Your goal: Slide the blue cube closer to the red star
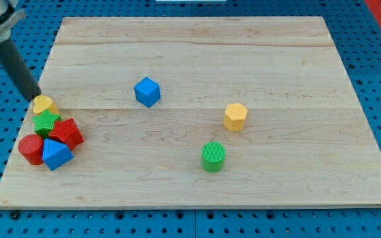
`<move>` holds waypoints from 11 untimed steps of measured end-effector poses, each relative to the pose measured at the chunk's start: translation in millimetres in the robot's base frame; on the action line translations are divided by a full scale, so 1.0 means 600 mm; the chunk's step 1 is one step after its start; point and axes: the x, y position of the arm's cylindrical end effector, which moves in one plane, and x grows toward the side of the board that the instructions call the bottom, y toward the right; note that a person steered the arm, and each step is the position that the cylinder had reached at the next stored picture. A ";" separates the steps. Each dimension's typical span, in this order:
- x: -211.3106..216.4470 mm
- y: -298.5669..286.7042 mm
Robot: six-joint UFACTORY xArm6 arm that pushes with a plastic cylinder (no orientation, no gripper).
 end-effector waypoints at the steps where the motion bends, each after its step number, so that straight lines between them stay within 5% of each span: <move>1: 0.083 0.038; 2: 0.153 0.080; 4: -0.018 0.106; 6: -0.048 0.342; 7: -0.074 0.372; 11: 0.096 0.291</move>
